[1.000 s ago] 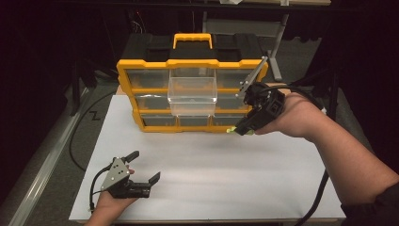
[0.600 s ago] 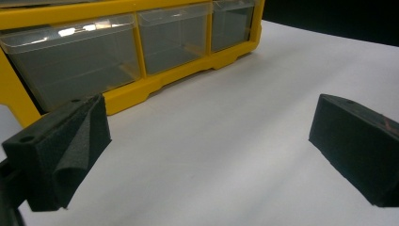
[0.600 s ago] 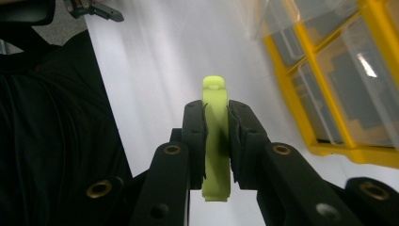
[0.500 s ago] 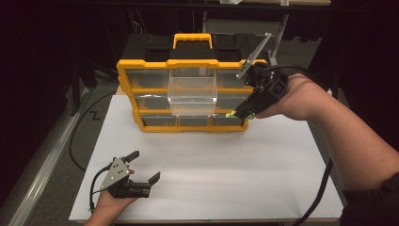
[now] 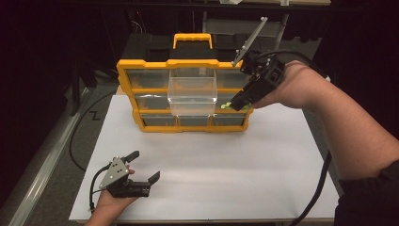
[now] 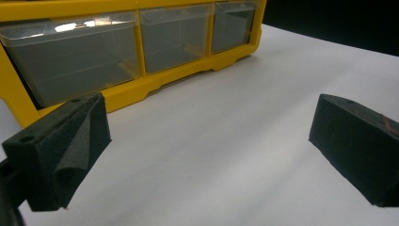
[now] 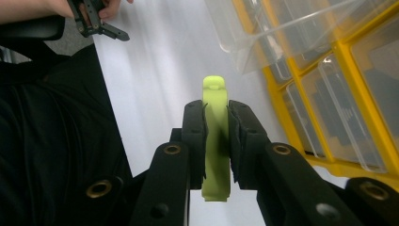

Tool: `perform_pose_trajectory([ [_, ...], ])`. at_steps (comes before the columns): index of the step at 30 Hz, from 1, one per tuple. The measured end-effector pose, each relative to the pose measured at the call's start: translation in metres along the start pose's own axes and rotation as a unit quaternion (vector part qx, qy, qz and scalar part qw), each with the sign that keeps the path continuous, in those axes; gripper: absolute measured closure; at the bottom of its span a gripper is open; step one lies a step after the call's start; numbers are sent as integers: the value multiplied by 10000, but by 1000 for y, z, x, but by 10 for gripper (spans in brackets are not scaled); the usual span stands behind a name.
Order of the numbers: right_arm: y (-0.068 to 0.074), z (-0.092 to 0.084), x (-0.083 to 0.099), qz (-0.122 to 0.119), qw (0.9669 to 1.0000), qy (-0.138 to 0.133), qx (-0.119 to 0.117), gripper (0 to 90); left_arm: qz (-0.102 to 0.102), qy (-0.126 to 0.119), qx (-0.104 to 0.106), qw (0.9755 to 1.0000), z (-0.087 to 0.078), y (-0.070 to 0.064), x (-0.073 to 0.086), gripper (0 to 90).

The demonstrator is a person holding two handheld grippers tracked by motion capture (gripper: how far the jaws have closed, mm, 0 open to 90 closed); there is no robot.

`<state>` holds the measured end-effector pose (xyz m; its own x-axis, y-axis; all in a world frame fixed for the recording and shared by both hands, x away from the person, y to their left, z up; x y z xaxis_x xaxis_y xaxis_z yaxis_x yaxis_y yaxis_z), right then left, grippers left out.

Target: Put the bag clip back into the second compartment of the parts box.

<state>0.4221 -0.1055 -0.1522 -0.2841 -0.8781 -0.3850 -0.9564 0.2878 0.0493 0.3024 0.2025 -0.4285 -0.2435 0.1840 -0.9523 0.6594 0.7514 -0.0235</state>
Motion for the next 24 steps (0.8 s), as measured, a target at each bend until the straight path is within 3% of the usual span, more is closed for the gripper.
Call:
perform_pose_trajectory([
  [9, -5, -2, -14, -66, 10000, -67, -8, 795, 50, -37, -29, 10000, -2, 2, -1, 5],
  [15, 1, -6, -24, -197, 9998, -51, -72, 795, 67, -42, -38, 10000, -3, 1, -1, 5],
  [24, 3, -8, -44, -321, 9994, -75, 74, 795, 18, -3, -63, 10000, -2, 1, 0, 5],
])
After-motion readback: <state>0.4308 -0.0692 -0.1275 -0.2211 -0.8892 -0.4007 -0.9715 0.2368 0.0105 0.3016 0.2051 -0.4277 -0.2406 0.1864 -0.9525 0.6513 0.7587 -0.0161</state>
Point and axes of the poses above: each handheld gripper's, and its own axes: z roughly forward along the jaws, x roughly out of its underside, y roughly to its left, the point moved 4 cm from there along z, roughly forward along the jaws, and after that the axes turned 1 degree about z, right-handed, at the moved point
